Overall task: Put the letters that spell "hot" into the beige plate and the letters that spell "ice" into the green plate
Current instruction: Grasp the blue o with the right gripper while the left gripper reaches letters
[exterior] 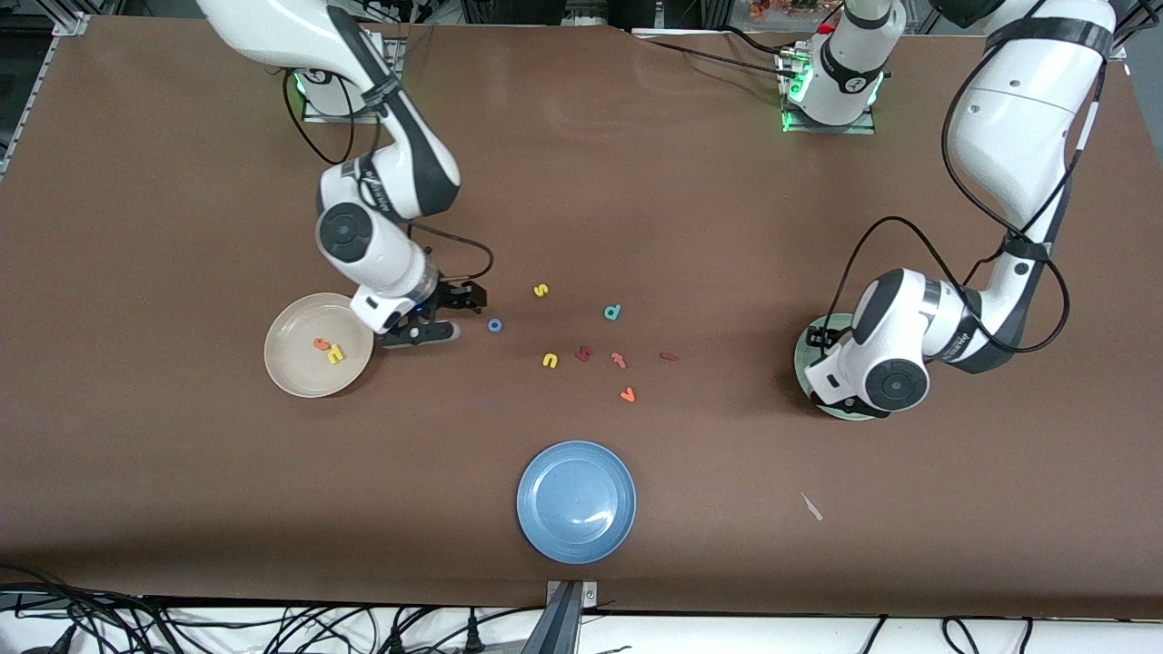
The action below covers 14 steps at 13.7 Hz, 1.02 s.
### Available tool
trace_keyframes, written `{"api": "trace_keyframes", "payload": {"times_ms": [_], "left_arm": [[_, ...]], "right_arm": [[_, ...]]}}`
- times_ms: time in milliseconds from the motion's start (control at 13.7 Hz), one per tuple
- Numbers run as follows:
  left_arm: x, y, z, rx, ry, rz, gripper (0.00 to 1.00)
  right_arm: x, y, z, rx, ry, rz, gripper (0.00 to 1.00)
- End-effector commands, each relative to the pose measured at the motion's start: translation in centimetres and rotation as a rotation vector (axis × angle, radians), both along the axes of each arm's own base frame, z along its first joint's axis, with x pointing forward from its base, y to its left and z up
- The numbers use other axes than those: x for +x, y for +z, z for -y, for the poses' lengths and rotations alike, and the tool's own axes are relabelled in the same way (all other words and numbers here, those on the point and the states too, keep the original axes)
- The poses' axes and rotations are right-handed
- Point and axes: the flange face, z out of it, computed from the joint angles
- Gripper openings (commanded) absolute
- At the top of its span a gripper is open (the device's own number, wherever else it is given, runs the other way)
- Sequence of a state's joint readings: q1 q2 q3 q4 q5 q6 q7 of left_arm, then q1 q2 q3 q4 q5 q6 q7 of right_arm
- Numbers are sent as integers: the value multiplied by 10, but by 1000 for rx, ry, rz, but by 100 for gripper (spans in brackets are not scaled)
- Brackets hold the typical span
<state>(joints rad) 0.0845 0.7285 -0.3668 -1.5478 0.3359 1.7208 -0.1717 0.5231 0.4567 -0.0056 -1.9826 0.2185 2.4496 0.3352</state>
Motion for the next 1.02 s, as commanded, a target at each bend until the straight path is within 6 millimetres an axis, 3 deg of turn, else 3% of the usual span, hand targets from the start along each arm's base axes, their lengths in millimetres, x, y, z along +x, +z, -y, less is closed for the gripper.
{"api": "trace_keyframes", "payload": {"times_ms": [0,146,292,511,729,875,948], "left_arm": [[-6,42,70,0,-65,53,100],[-13,47,122,-54,-58,65,100],[-22,27,165,-75,-34,58,100],[-20,19,184,-125,-62,110,100],[-24,16,206,-222,-254,121,100],[-31,16,228,-267,-358,132,100],[-42,16,249,-277,-415,136,100]], "right_arm": [[-6,-24,-22,-35,-120,11,100],[-4,-34,-39,-60,-184,17,100],[4,-41,-49,-72,-225,17,99],[12,-42,-56,-93,-230,-15,96],[15,-50,-58,-101,-234,-18,92],[17,-51,-59,-109,-229,-10,88],[16,-53,-59,-112,-234,-12,86]]}}
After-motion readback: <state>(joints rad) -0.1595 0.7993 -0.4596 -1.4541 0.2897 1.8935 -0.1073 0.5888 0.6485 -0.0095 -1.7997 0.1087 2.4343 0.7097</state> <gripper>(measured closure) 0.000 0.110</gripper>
